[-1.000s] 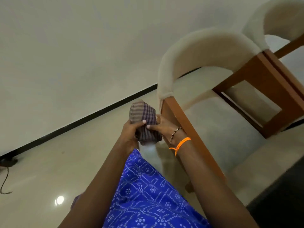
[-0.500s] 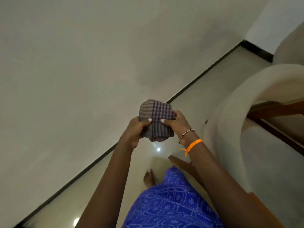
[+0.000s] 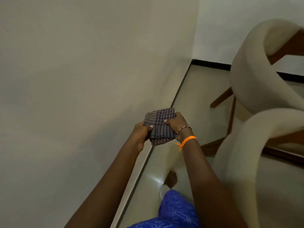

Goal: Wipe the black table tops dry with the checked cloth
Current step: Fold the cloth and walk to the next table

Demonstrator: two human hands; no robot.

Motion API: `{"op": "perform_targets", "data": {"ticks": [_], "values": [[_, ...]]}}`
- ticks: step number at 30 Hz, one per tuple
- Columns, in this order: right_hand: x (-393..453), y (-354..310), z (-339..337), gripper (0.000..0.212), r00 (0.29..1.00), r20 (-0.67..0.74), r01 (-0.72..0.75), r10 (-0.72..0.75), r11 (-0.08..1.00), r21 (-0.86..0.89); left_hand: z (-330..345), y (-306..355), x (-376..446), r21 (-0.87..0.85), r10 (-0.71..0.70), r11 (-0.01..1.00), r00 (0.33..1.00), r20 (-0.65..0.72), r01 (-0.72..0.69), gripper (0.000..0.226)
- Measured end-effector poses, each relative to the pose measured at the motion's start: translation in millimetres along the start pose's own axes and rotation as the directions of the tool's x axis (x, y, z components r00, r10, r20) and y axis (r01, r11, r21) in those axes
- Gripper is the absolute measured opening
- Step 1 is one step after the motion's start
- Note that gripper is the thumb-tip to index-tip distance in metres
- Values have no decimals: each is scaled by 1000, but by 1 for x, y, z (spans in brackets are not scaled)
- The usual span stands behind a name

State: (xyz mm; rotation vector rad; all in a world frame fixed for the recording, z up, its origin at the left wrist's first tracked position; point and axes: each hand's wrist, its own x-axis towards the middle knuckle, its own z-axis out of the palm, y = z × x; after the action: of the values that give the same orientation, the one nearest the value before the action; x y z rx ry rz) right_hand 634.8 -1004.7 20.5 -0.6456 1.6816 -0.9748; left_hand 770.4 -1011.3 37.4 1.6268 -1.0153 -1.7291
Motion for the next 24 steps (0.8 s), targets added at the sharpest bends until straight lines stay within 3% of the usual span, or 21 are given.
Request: {"op": "perform_targets", "data": {"ticks": [7,11,14,24], "values": [[99,-78,-57,30,974,-210,104,-90,993,56,75,97,116,-47,-68,996,979,191,79,37],[153,-103,-93,21,953,-283,148,-110,982,116,122,136,179,-15,-176,982,945,276,187,38],[211,-128,-118,26,938,-329,155,-106,980,128,157,174,233,-26,-231,966,900,370,258,40],[412,-259,-197,29,879,-457,198,-137,976,87,274,334,417,-66,-129,979,839,528,192,51]]}}
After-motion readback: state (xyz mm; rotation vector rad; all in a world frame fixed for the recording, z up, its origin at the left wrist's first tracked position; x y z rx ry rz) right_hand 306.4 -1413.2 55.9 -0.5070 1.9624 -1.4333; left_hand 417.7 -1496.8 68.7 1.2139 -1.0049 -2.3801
